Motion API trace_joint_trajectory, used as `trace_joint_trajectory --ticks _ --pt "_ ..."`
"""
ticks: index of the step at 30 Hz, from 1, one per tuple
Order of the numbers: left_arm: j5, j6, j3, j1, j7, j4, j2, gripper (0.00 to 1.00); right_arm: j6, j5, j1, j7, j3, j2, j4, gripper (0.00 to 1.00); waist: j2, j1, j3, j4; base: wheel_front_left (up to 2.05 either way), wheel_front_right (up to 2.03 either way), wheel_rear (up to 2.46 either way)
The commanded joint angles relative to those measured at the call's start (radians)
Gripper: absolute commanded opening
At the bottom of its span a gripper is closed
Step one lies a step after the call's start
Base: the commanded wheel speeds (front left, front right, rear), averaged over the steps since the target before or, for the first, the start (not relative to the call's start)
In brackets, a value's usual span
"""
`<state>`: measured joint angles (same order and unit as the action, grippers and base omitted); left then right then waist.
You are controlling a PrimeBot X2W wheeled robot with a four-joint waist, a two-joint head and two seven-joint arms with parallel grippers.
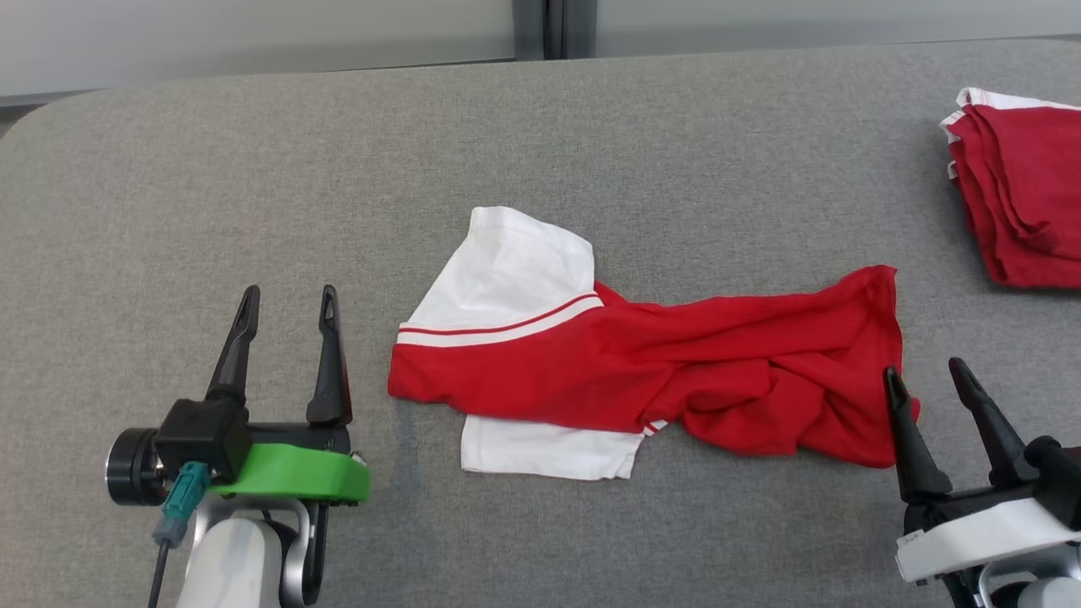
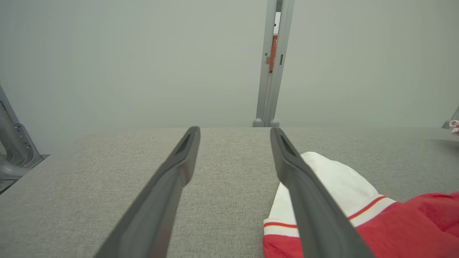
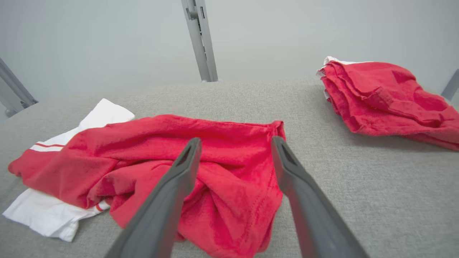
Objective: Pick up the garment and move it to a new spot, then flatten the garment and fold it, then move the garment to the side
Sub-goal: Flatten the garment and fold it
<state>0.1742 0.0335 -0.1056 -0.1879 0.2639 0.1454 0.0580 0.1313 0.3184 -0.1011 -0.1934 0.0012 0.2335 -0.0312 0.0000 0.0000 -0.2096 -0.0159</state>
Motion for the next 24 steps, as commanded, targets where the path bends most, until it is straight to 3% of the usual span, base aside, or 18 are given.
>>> trace_joint_trajectory --ticks 1,19,24 --pt "-0.007 -0.009 0.006 0.016 0.0 0.0 0.005 1.0 -0.001 -0.013 0.021 -0.012 -0.001 -0.001 -0.017 1.0 0.0 0.0 0.015 0.004 0.0 0.0 0.0" --pt "-0.011 -0.024 -0.006 0.051 -0.001 -0.004 0.016 1.0 -0.001 -0.042 0.056 0.024 -0.024 -0.032 -0.064 1.0 0.0 0.0 0.039 -0.016 0.0 0.0 0.0" --pt "-0.036 0.007 -0.054 -0.04 -0.042 -0.005 0.026 1.0 -0.001 -0.041 0.073 0.03 -0.022 -0.03 -0.081 1.0 0.0 0.0 0.001 -0.022 0.0 0.0 0.0"
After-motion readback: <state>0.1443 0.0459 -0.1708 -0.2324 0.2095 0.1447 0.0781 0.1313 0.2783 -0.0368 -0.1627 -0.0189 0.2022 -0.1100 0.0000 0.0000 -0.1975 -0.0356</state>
